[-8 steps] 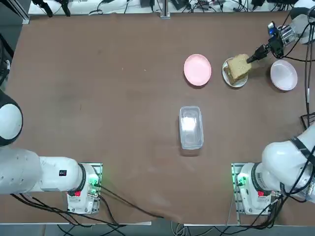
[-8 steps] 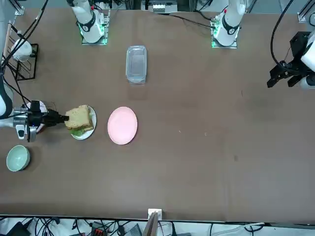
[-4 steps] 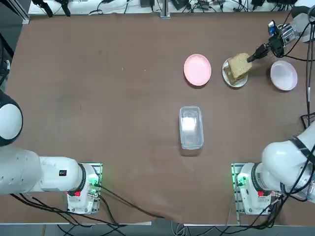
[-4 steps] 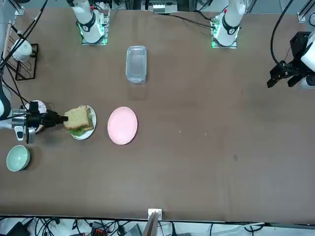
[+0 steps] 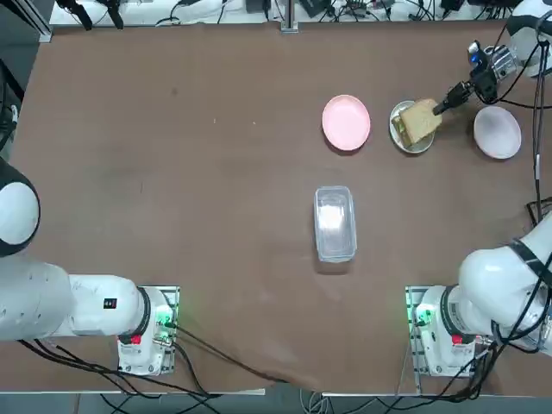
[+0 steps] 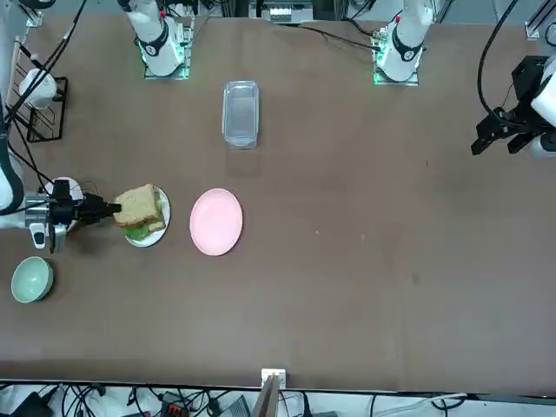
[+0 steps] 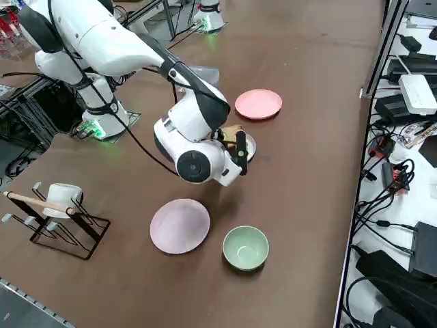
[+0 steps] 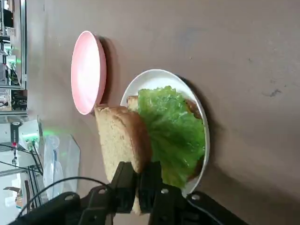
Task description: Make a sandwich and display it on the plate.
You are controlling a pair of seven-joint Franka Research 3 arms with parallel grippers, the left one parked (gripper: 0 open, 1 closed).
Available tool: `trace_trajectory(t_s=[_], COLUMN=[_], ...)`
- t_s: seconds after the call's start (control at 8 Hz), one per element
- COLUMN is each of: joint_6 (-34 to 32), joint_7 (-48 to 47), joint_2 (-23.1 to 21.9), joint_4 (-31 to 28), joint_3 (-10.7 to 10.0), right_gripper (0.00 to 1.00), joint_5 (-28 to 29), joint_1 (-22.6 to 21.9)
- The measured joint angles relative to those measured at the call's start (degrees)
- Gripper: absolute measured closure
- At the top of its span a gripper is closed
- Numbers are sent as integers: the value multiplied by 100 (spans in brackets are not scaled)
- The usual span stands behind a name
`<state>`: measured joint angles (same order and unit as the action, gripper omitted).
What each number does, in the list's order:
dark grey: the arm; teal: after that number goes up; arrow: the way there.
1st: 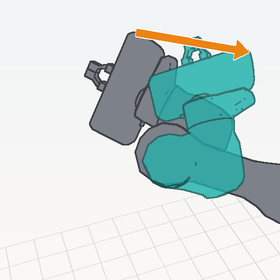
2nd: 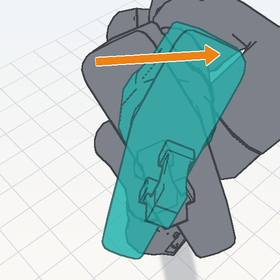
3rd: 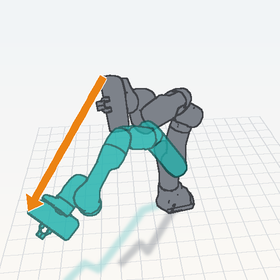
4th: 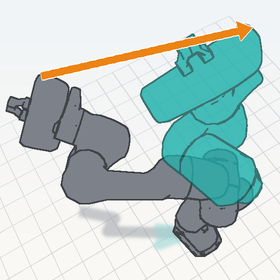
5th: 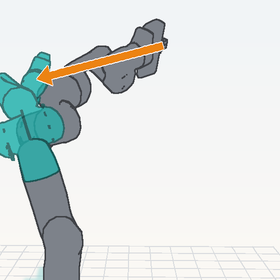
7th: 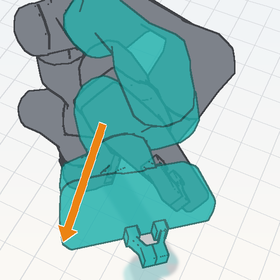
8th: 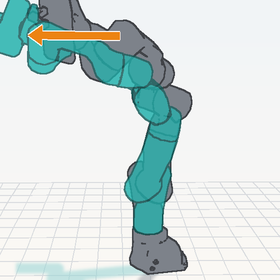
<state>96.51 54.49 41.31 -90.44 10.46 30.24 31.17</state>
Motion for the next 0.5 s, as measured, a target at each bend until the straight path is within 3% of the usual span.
trace_trajectory(t_s=[0.5], joint_6=[-5], joint_7=[24], joint_2=[35], joint_4=[100], joint_3=[9], right_gripper=[93], joint_5=[-15], joint_1=[-7])
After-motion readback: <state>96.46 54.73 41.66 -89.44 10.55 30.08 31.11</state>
